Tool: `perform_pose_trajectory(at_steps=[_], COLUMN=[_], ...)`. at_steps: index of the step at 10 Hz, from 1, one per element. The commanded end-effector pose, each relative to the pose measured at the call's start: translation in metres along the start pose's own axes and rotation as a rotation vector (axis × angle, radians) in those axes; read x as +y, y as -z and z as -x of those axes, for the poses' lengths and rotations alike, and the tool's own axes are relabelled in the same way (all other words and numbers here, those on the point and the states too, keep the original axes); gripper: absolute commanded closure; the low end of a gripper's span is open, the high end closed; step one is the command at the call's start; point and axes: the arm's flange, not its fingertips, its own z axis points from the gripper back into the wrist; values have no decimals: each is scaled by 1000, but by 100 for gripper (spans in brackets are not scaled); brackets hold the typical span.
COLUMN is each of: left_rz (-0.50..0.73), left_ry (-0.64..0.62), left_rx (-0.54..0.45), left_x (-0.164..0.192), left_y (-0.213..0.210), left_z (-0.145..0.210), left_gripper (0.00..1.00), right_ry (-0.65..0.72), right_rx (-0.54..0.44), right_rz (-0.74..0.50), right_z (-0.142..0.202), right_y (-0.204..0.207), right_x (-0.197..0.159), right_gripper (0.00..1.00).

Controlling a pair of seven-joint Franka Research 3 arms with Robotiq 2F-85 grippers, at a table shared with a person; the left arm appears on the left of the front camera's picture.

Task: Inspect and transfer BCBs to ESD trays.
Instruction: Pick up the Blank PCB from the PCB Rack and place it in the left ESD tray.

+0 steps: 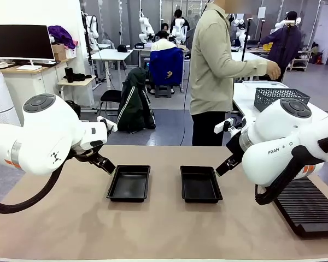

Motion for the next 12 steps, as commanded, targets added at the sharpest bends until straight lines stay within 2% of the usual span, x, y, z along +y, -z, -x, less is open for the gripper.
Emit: perform_pose_trajectory(at_steps=[1, 2, 3, 4, 5, 9, 12], left_rz=[-1, 0, 100, 94, 150, 466, 650], left_ry=[-3, 0, -33, -81, -116, -281, -399], left_rx=[0, 0, -32, -43, -81, -112, -198], left_x=[1, 0, 7, 13, 17, 46, 69], left_y=[0, 0, -14, -33, -49, -93, -115], left_z=[0, 0, -1, 2, 1, 10, 27], left_gripper=[0, 0, 0, 0, 0, 0, 0], right_ry=[1, 0, 69, 119, 167, 388, 553], right_rx=[0, 0, -17, -5, -6, -59, -71], right_rz=[0, 0, -32, -71, -87, -290, -456], right_z=[0, 0, 3, 6, 9, 19, 30], right_y=[0, 0, -20, -37, -56, -103, -127], right_x=[0, 0, -9, -16, -27, -65, -95], right_gripper=[0, 0, 0, 0, 0, 0, 0])
